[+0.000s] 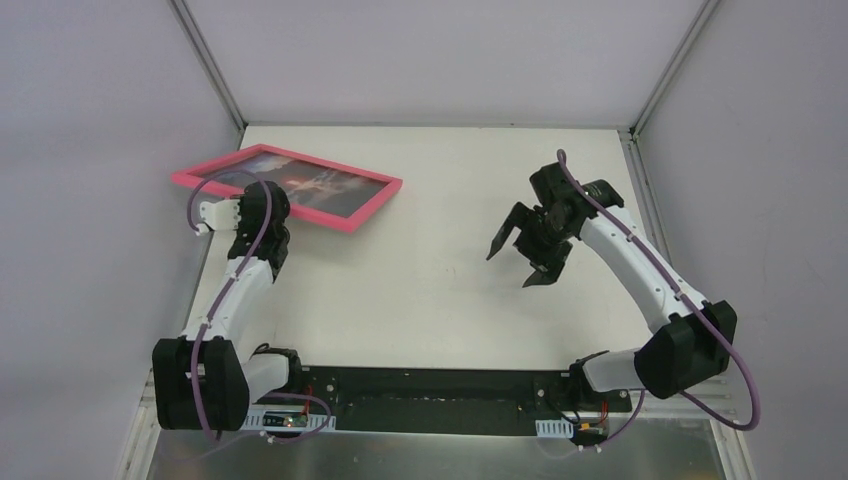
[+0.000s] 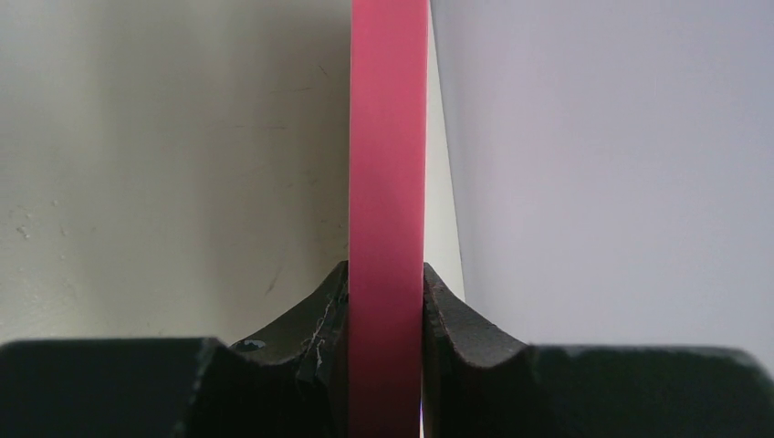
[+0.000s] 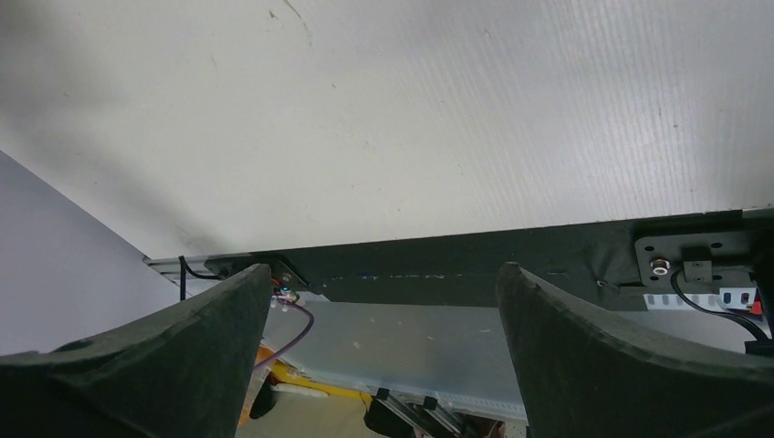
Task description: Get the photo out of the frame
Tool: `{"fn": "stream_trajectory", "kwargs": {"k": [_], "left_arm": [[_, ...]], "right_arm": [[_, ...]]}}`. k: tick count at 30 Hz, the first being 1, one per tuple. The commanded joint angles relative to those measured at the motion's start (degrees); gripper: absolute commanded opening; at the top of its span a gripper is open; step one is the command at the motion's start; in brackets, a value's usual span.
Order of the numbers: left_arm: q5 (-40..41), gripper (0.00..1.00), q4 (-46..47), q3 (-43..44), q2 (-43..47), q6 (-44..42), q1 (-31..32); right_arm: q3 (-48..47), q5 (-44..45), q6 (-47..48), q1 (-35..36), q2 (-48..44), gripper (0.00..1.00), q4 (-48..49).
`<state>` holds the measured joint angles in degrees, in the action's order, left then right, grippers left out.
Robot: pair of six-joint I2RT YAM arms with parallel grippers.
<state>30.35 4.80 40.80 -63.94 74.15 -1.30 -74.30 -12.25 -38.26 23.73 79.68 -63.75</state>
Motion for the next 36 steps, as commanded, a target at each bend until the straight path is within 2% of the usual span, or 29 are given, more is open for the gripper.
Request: {"fn": "stream_trajectory", "kwargs": {"k": [1,8,10,16,21,31,34,36], "left_arm": [[9.1,0.0,5.5,-2.6,-3.1,7.2,3.7],[17.5,0.0,-1.0,-1.6,-11.0,21.4,10.2],[19.5,0.0,-7.1,0.5,-13.6,26.4,11.3],[20.2,0.0,-8.1,1.1,-19.6,33.5,12.3],[20.5,0.0,-7.9,2.6,-25.6,34.8,12.9],[19.3,0.0,-2.9,5.9,-34.5,30.7,13.3],[18.6,0.06,-2.2,6.3,-36.5,31.4,13.4],[18.1,0.16,-1.9,6.3,-37.0,31.1,13.6]], "right_arm": [[1.7,0.8,1.1,0.7,-3.2,0.97,-2.8],[3.2,1.4,1.4,1.2,-4.6,0.97,-3.6],[3.6,1.2,1.3,1.4,-5.0,0.97,-3.9],[6.7,2.2,1.7,1.4,-7.3,0.98,-4.9],[8.4,2.3,1.5,1.4,-8.0,0.98,-5.1],[10.5,2.8,2.4,1.3,-8.3,0.98,-5.8],[11.1,3.0,2.4,1.4,-9.1,0.98,-5.9],[11.2,3.3,2.4,1.4,-9.5,0.99,-5.9]]}}
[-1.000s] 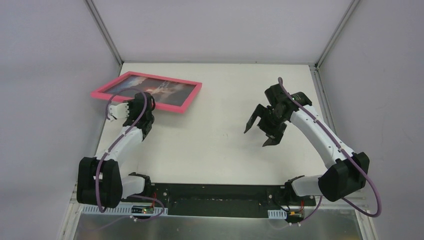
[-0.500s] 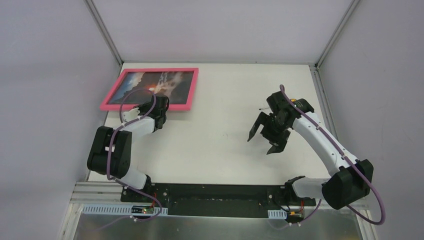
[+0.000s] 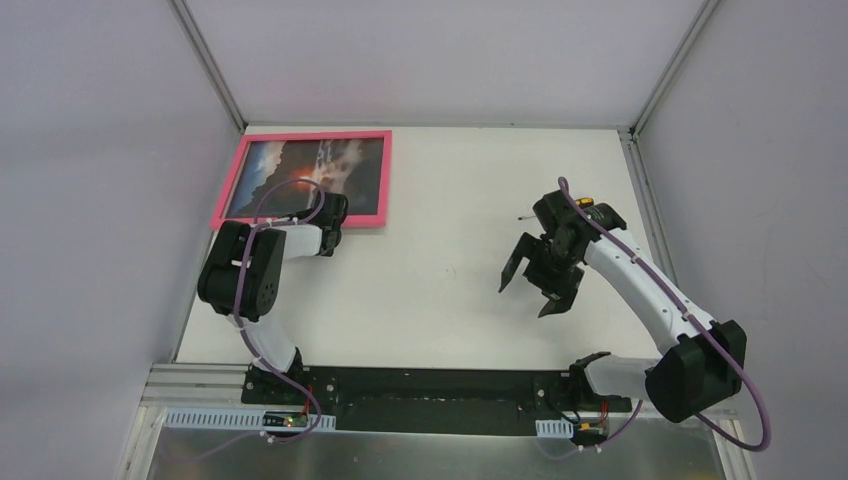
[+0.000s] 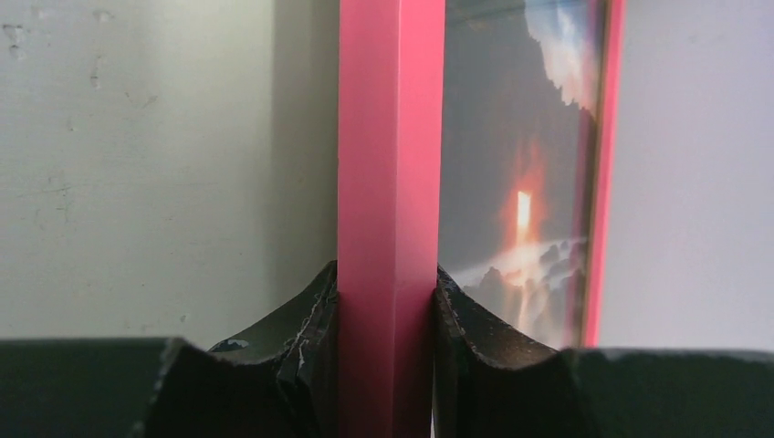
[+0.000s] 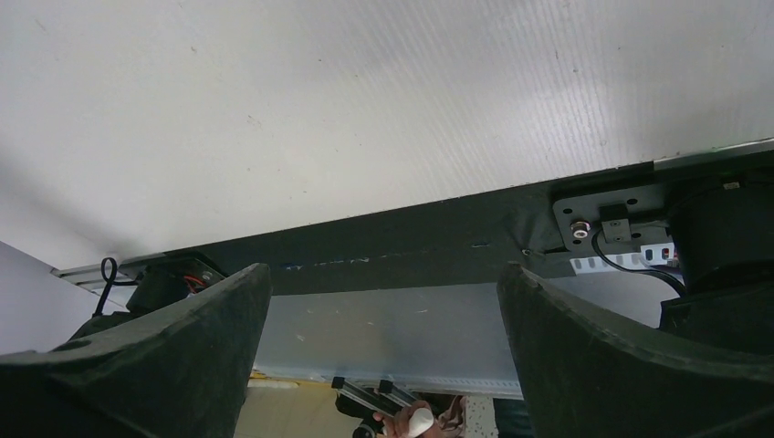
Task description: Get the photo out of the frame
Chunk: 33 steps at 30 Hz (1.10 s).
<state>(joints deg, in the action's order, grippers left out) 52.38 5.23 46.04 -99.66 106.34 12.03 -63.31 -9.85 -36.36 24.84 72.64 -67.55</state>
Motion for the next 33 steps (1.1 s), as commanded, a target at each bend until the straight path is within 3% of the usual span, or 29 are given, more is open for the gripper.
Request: {"fn": "stream_trajectory", "kwargs": {"k": [1,4,5,6,7,18,25,27,33], "left_arm": [[-4.3,0.21,-2.3,1.1,-1.3,-1.5,0.3],[-5.6,0.46,-3.1,0.9,0.0,-4.2,0.5],[-6.1,0.6,-4.3,0.9,0.8,-4.9,0.7],[-6.8,0.84,-5.0,0.9,1.5,-5.9,0.7],[-7.9,0.97,-5.0,0.6,2.3,-7.6,0.6],[-27.0,0.99,-13.6,-3.4,19.3,-30.7,0.5],[-48.6,0.99,-25.8,-3.8,36.6,-47.8,-1.5],[-55.6,0.99,-33.9,0.1,38.1,-51.3,-2.9],[-61.9,0.97,-52.3,10.5,44.0,-59.2,-3.0]], "right_arm": [[0.3,0.8,0.4,0.3,-2.5,0.99,-2.0],[0.4,0.2,0.2,0.3,-2.6,0.99,-1.1],[0.4,0.1,0.1,0.3,-2.6,0.99,-0.7],[0.3,0.0,0.2,0.3,-2.6,0.99,0.0],[0.2,-0.2,0.4,0.2,-2.5,0.99,0.6],[-0.5,2.1,4.7,1.9,0.7,0.99,10.9],[-3.2,4.3,-2.7,6.6,10.8,0.99,30.1],[-6.8,3.7,-5.0,8.3,16.7,0.99,35.6],[-26.7,7.3,-7.4,14.1,36.3,0.99,37.4]]}}
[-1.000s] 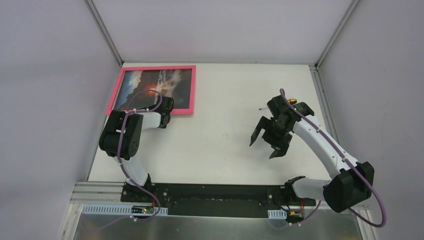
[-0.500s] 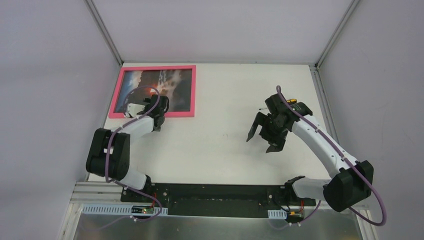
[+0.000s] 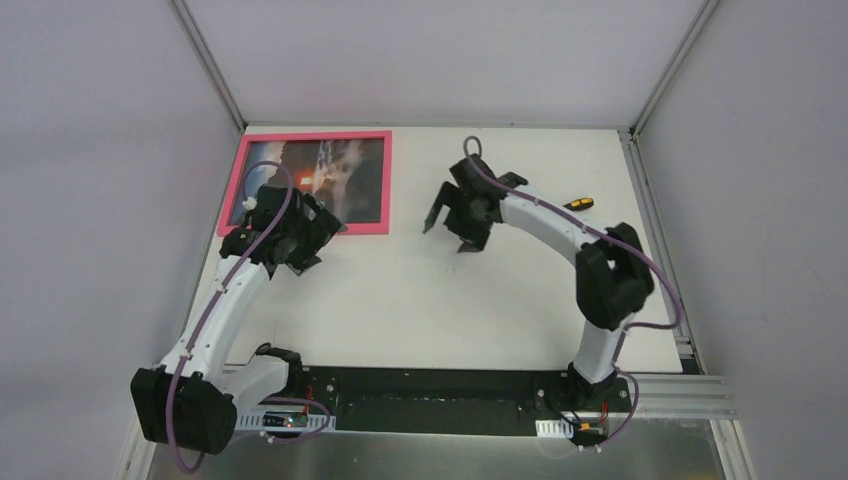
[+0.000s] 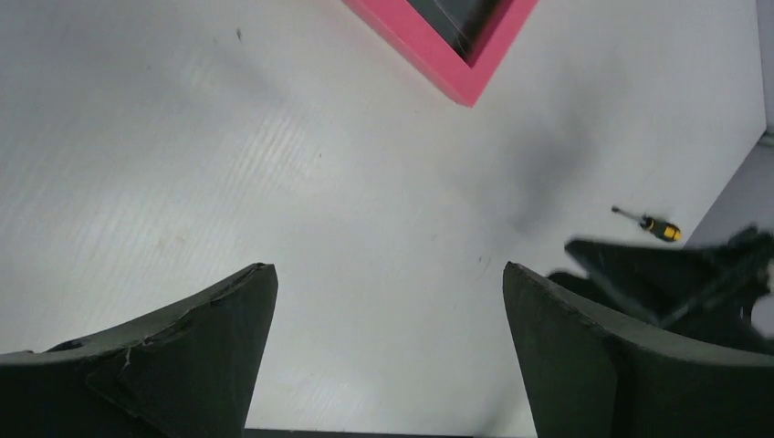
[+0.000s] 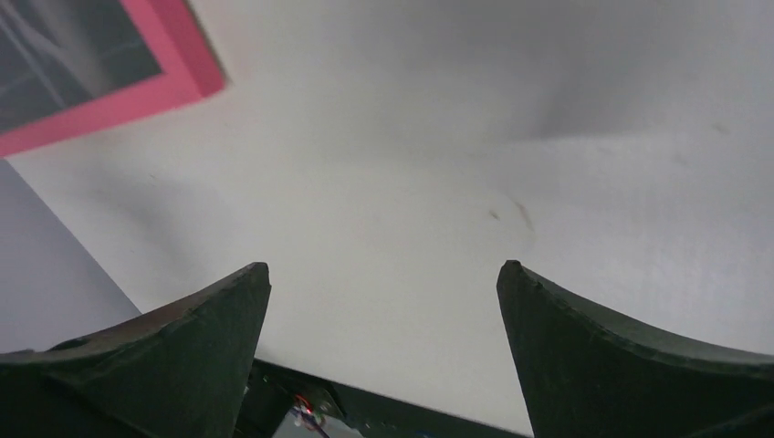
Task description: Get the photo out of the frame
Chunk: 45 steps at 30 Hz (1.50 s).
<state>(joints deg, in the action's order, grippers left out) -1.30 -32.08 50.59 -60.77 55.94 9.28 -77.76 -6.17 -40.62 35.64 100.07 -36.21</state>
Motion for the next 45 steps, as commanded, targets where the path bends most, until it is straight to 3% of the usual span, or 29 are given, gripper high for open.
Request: {"fn": "stream_trajectory", "kwargs": {"k": [1,8,14,23,34,45], "left_arm": [[-8.0,0.97,-16.5,6.9,6.8,-9.4,-0.3],[-8.7,0.95,-25.0,11.5,14.3,-15.8,-0.3],[-8.2,0.94,-31.3,13.9,13.1,-21.2,-0.3],[-4.1,0.94,-34.3,20.8,8.0,-29.7,-0.3],[-2.7,0.96,-34.0,20.0,7.5,-30.2,0.7],[-2.9,0.96,-34.1,19.9,7.1,-29.1,0.6]], "right_arm": [[-15.4,4.1,-3.5,3.8,11.8,0.99,6.2],[-32.2,4.1,-3.9,5.3,29.4,0.99,12.5],[-47.8,9.0,-3.3,6.0,40.8,0.97,7.7],[-53.3,12.1,-1.6,7.0,47.5,0.68,8.3],[-55.4,14.7,2.5,7.1,48.7,0.44,4.6],[-58.8,14.5,4.9,7.2,46.5,0.13,5.0]]}}
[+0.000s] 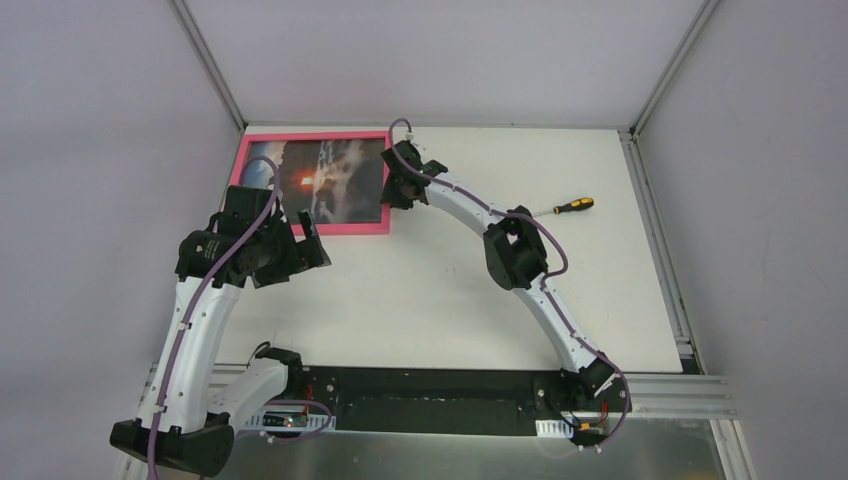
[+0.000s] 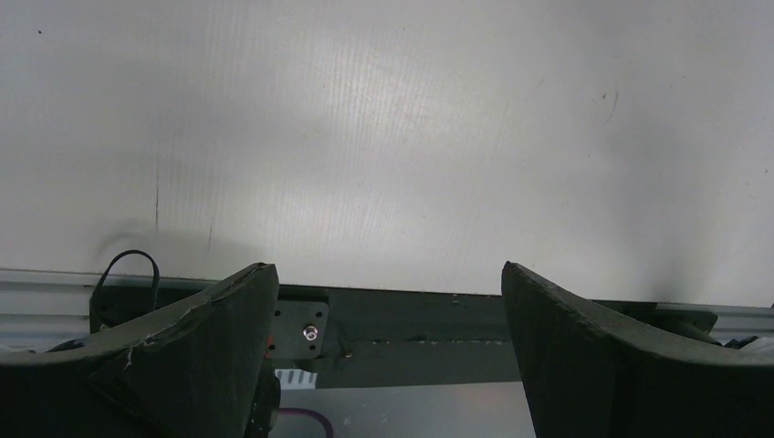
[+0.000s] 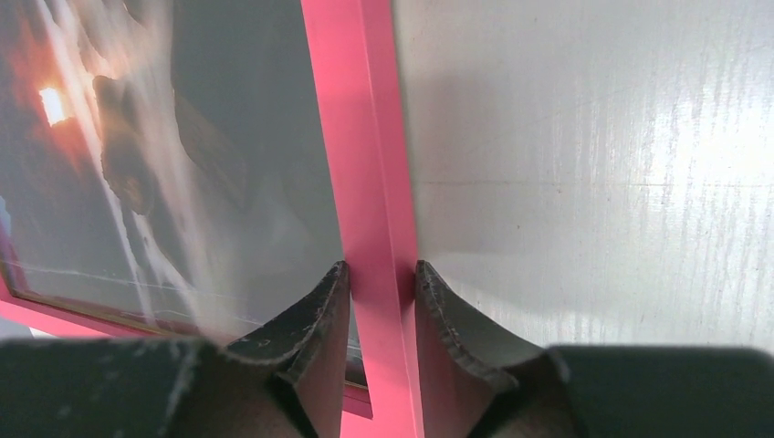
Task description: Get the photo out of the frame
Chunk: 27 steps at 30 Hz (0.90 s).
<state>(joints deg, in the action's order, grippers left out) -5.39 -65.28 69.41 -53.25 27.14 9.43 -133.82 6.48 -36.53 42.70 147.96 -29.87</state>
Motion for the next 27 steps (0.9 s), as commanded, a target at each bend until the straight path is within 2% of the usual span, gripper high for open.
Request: {"fn": "stream_trajectory", "kwargs": {"k": [1,6,20,27], "left_arm": [[1.1,0.96,-0.9,1.4,-0.7,-0.3,0.4],[1.1,0.96,-0.8,2.5,-1.6,-0.2,0.4],[2.1,0.96,-1.0,4.7,-1.2,-0.4,0.4],[2.6,0.96,-1.3,6.4,-1.1,-0.1,0.3]], "right_arm": [[-2.9,1.9,0.7,0.1,-2.0,0.09,-1.0],[-5.7,2.1,0.6,0.0,-4.5,0.0,-1.4],[-7.6,0.6,3.8,1.2,-10.8,0.0,-1.6],[-9.9,1.5,8.8,3.3,-11.7,0.0,-0.1]]}}
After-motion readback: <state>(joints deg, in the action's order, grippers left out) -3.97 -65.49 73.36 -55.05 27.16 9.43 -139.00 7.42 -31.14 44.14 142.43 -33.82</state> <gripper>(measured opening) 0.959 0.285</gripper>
